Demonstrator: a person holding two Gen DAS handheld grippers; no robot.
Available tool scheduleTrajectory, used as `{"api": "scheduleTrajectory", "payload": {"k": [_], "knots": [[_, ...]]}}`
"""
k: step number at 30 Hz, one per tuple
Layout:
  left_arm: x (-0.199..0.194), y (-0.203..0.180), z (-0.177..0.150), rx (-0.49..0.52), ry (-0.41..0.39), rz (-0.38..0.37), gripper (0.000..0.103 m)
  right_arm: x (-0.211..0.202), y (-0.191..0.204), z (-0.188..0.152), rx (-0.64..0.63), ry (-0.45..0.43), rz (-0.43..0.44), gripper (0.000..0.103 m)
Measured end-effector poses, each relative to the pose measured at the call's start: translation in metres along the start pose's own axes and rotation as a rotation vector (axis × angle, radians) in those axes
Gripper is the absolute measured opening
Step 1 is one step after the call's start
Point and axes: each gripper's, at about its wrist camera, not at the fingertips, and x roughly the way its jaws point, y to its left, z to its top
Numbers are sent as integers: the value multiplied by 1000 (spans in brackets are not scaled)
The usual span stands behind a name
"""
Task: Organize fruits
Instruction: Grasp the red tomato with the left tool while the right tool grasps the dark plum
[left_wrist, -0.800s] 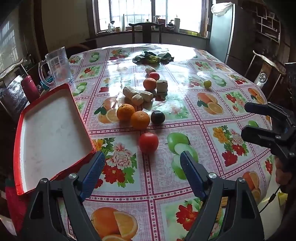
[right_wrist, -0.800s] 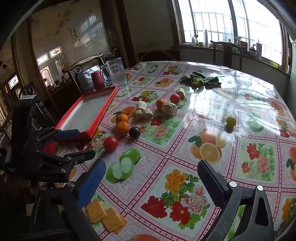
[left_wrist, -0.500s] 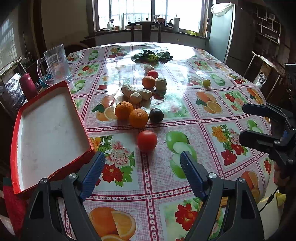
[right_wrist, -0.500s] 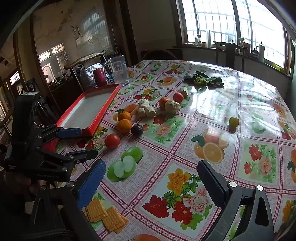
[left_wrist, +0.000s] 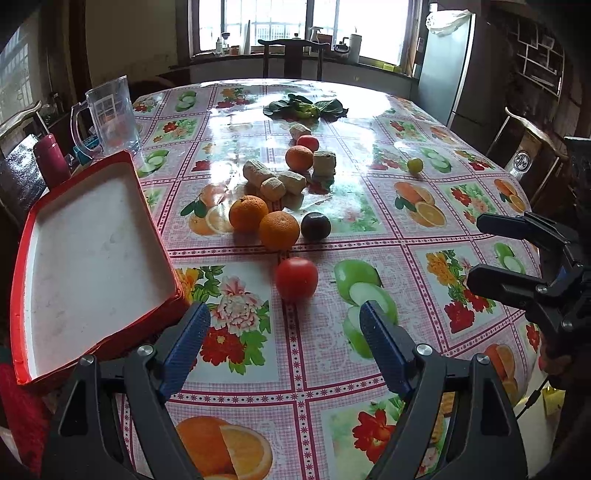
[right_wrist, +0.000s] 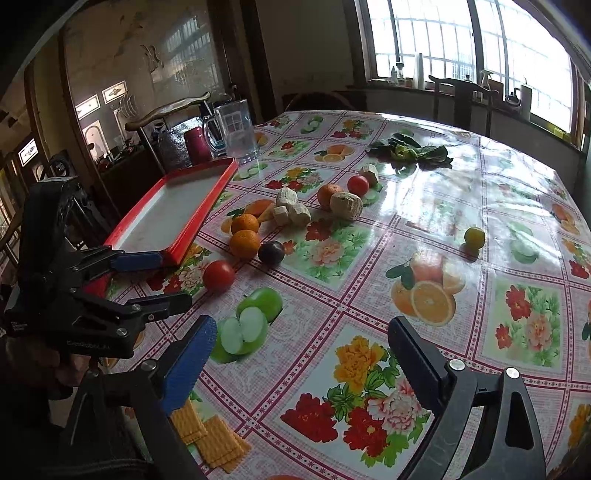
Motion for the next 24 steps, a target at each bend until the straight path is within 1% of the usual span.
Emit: {"api": "scheduleTrajectory", "payload": {"k": [2,4,8,10,11,12,13,14,15,17,18,19,20,22,23,24], "knots": [[4,1,1,-4,5,-9,84,7,-2,3,8,-4,18,86],[10,1,3,-8,12,-21,84,16,-4,9,15,14,34,77],[25,1,9,-3,22,-24,83,38,0,22,-3,20,63,70],[32,2,10,-4,27,-20,83,50,3,28,-31,40,74,63],[36,3,11,-9,35,-22,78,57,5,32,-62,43,63,62],[40,5,11,-13,43,-31,73,64,6,35,-76,51,60,60],[43,6,11,-15,50,-39,70,70,8,38,-85,52,59,56],[47,7,11,-17,55,-44,62,75,9,42,-85,52,68,55],[48,7,11,-9,46,-39,58,80,10,45,-88,60,75,52],[48,7,11,4,40,-45,51,88,14,50,-82,65,100,51],[47,8,11,3,37,-62,44,95,14,51,-92,91,95,49],[46,10,11,-2,38,-94,38,103,15,51,-100,128,88,47],[45,11,11,-10,42,-126,28,110,16,51,-110,154,80,45],[44,10,10,-3,43,-126,28,124,19,54,-129,182,64,40],[43,9,9,3,42,-126,28,129,21,55,-142,188,56,39],[43,10,9,3,41,-129,28,130,24,57,-155,167,49,36]]}}
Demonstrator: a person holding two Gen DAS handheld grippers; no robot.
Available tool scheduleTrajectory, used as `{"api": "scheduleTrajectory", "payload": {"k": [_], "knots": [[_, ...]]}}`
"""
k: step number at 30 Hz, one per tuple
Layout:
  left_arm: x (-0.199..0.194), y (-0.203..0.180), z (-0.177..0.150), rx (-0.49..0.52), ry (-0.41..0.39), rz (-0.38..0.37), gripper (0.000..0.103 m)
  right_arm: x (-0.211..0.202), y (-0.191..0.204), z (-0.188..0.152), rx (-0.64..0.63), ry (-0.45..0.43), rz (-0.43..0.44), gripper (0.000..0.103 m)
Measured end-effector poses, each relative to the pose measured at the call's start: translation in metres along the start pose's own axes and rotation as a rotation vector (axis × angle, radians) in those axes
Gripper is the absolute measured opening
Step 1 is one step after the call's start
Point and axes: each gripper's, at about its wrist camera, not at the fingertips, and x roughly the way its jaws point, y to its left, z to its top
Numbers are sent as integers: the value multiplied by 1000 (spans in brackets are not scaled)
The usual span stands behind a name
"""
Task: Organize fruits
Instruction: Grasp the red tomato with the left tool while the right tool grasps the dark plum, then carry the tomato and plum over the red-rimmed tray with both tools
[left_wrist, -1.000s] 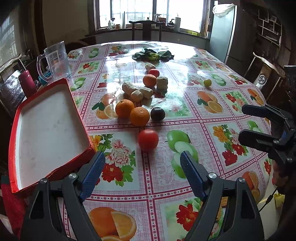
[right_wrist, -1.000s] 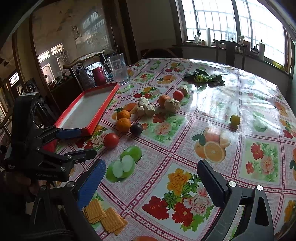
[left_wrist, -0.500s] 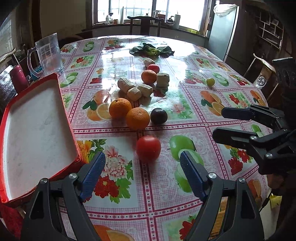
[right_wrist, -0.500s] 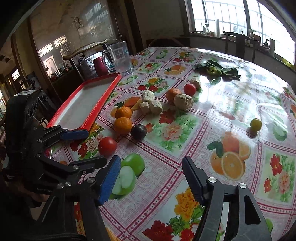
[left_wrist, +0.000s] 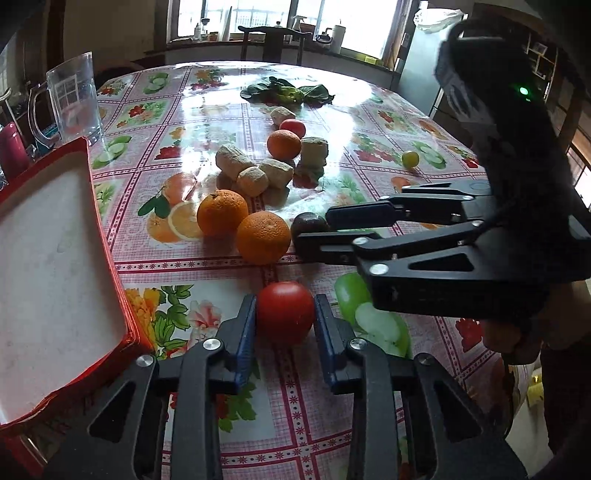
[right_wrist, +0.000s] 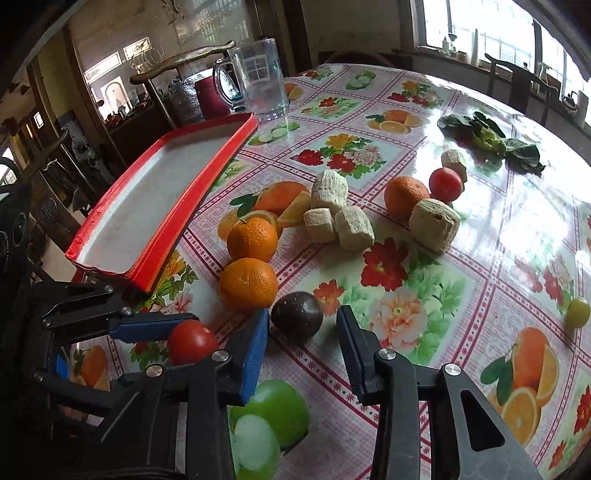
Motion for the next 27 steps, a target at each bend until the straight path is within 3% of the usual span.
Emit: {"api": "scheduleTrajectory", "payload": {"k": [3,6,13,27], "knots": [[-2,4,-2,-17,1,-21,28,1,4,3,-9,2,0,26],[-6,6,-3,-28,-1,-31,28,-5,6,0,-8,8,-29,26],[-31,10,-8,-36,-38,-51,28,-34,12,-9,45,-28,25,26],[-84,48,-24,-97,-131,-9,28,-48,71,5,-1,-81,95,26]]}}
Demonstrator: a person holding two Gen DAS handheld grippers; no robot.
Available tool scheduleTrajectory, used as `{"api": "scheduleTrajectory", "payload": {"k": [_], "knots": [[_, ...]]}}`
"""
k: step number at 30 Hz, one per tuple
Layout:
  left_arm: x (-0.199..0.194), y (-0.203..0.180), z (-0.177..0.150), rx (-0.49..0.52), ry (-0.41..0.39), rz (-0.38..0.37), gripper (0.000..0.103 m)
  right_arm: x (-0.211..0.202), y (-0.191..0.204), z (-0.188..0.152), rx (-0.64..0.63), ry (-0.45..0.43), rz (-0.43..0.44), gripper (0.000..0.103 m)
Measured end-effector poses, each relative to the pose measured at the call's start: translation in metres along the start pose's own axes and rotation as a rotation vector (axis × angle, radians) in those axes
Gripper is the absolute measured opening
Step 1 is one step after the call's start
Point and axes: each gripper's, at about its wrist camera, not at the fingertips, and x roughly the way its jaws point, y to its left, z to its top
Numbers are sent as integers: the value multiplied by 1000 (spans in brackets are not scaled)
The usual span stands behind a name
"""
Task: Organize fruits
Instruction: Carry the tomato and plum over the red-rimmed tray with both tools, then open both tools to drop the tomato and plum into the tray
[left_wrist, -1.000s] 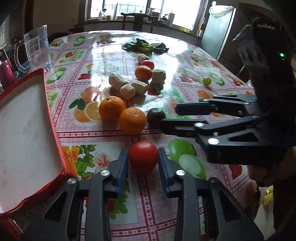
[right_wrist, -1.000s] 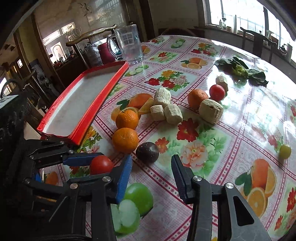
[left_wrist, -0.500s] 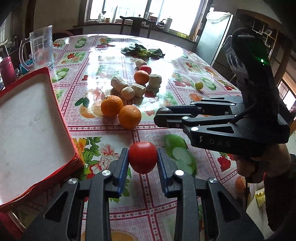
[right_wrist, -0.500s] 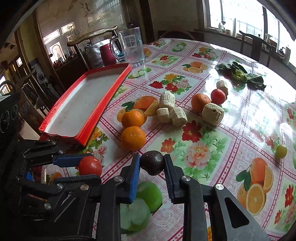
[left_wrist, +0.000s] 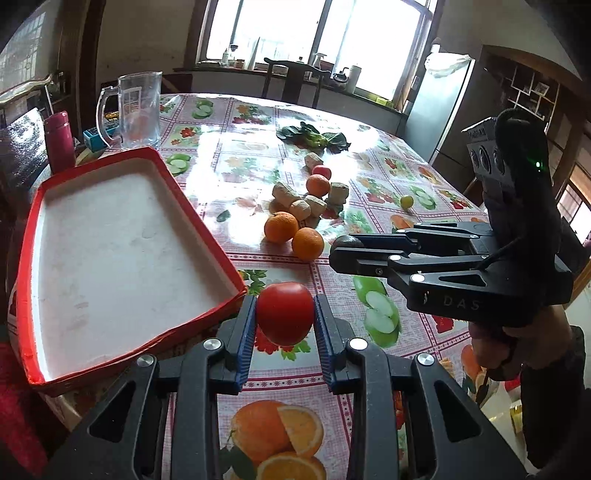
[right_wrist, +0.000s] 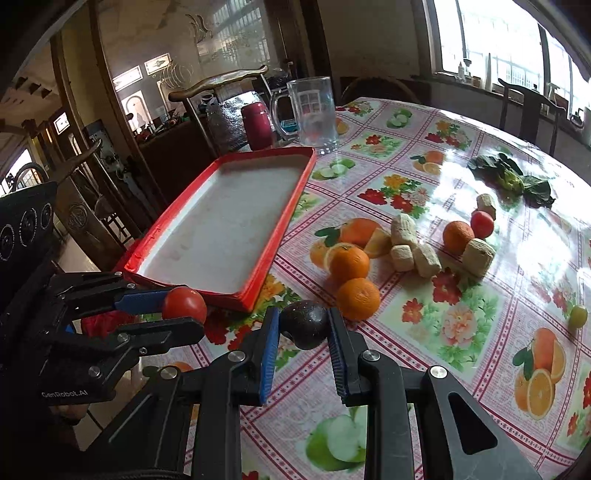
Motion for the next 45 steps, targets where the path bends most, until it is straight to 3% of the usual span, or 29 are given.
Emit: {"api": "scheduleTrajectory", "payload": {"k": [17,29,37,41,43,45], "knots": [[-38,85,-1,-120,-63,146,28,50,65,45,-69,14,102,26],[-18,130,-10,-172,23,183,28,108,87,54,-111,129,103,26],[0,138,-17,-168,100,211,28,127,92,50,-143,182,96,30],[1,134,-18,-149,103,235,28,125,90,49,-133,183,110,34],[1,135,-17,-156,108,239,32,121,90,49,-132,171,115,40],[-1,134,-16,-159,103,246,42,115,89,49,-132,156,116,40]]}}
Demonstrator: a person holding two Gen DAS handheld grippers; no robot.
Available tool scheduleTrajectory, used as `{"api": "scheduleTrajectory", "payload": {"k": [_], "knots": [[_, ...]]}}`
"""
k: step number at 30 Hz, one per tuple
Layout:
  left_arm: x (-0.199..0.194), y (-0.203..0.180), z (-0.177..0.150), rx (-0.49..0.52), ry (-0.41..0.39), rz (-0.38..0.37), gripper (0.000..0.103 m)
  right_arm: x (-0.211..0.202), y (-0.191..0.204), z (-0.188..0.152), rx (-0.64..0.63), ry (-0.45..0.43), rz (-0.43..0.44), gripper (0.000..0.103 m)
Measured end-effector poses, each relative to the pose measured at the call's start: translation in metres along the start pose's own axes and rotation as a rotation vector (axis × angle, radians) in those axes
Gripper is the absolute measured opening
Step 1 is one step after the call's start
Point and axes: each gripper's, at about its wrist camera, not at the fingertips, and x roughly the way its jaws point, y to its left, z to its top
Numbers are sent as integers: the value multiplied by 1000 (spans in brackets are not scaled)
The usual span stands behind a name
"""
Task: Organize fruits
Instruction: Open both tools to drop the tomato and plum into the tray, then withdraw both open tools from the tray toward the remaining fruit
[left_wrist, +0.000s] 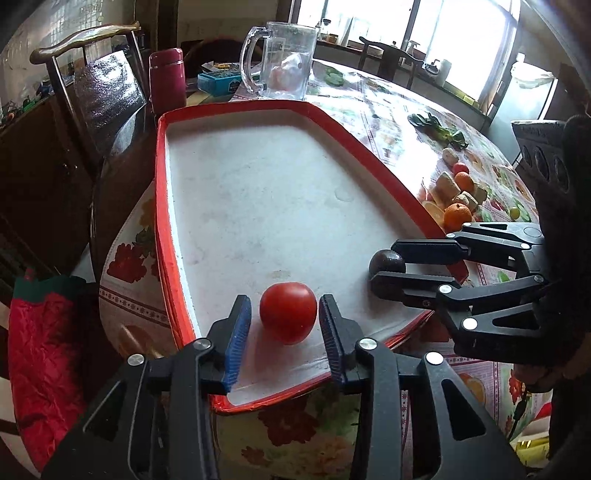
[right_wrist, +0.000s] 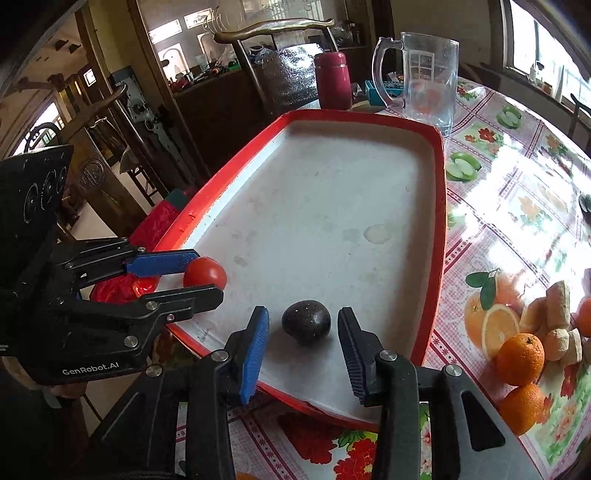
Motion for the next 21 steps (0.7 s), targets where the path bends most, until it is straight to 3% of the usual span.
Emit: {"api": "scheduleTrajectory", "payload": {"k": [3,11,21], "knots": [[-7,0,0,-8,-16,17,51,-12,-1,-2,12,-24,4,40],[-28,-8,4,-5,-59,13,51,-58,-19,-24,78,-113,-8,41],[-38,-55,13,67,-92,-59,51,-106,-67,-73,210,-166,-98,43]]}}
